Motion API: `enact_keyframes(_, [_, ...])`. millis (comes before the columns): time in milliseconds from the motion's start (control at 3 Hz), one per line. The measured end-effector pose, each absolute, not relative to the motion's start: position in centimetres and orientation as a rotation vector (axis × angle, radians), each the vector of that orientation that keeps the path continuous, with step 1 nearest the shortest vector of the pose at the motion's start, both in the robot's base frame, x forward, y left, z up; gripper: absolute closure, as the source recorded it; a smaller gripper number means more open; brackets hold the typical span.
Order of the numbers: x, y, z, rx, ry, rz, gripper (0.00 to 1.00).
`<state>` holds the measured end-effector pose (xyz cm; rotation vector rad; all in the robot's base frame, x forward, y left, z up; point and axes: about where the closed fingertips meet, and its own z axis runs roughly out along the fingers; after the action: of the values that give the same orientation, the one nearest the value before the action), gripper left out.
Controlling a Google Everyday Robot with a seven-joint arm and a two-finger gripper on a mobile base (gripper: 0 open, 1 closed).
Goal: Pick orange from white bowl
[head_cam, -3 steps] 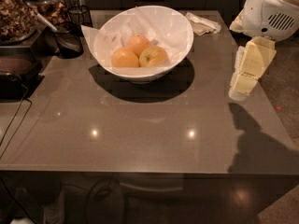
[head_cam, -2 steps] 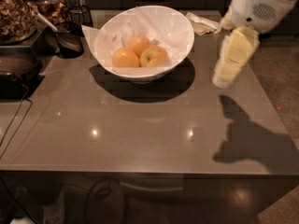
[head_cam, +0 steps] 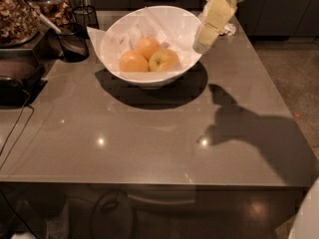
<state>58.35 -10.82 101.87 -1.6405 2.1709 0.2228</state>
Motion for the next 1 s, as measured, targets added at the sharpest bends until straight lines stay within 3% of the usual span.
enact_keyframes(1000, [63.0,-6.7,102.3,-1.581,2.14,0.236,0.0])
